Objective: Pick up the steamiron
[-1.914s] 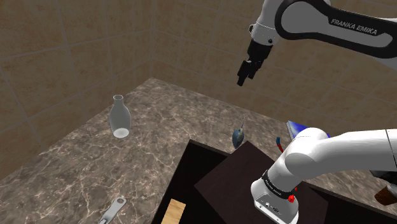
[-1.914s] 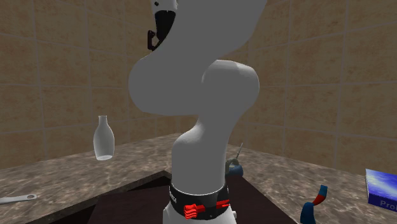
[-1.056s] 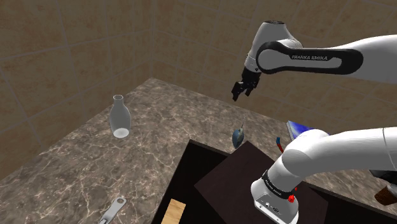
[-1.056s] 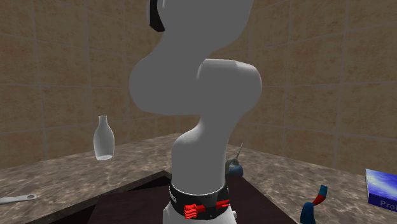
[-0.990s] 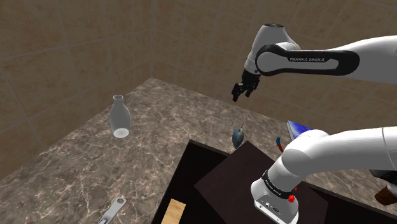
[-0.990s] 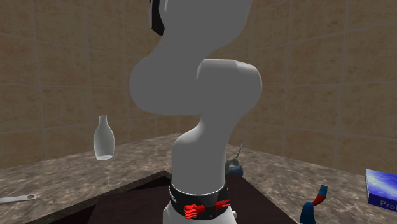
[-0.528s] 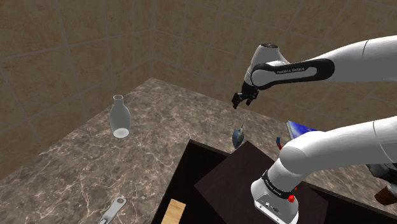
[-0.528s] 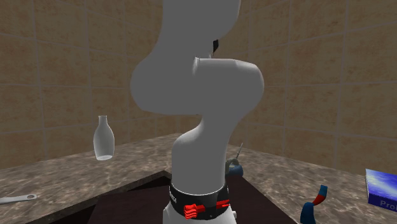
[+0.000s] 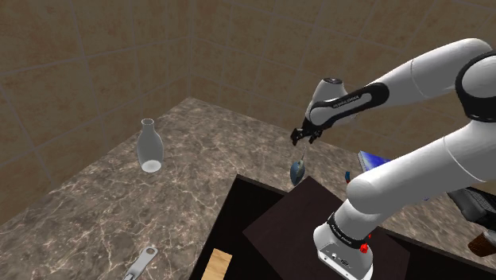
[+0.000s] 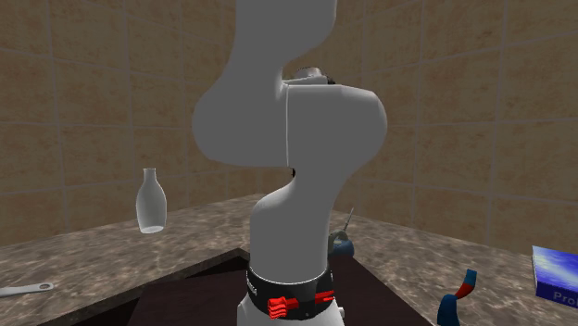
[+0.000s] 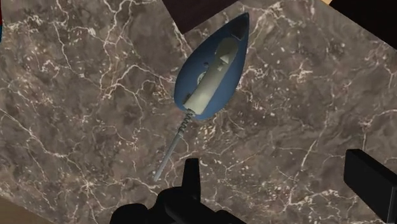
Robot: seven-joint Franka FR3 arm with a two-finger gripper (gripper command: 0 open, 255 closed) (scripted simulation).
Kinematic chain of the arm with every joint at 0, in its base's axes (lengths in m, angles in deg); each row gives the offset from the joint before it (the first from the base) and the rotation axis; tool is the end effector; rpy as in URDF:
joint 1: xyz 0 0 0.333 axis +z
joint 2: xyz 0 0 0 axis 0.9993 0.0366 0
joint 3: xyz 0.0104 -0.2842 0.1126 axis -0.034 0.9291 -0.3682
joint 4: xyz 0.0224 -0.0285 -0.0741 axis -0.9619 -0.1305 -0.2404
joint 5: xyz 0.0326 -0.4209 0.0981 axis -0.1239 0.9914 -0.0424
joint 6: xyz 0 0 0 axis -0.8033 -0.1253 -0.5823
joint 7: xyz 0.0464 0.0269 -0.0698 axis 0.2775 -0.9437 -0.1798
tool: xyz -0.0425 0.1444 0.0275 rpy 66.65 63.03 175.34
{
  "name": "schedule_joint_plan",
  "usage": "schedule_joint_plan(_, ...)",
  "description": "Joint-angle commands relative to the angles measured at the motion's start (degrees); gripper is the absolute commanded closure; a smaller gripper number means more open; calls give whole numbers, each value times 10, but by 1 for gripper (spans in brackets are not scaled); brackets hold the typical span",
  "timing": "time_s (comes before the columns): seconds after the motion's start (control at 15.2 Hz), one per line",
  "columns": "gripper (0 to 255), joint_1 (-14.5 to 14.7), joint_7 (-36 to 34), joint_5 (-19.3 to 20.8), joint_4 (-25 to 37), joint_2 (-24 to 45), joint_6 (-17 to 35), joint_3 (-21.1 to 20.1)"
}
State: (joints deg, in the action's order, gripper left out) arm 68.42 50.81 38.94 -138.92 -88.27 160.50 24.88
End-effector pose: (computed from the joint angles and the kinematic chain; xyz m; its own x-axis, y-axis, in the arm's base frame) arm 0.3677 -0.2014 0.2380 0.8967 -0.4283 0.1118 -0.4400 -0.8901 0.1191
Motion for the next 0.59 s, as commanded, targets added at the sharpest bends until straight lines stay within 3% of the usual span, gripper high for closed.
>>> schedule_joint_plan(0.0,0,-17,-12,12,0,45,50,11)
schedule_joint_plan(0.53,0,-64,-52,41,23,212,202,46)
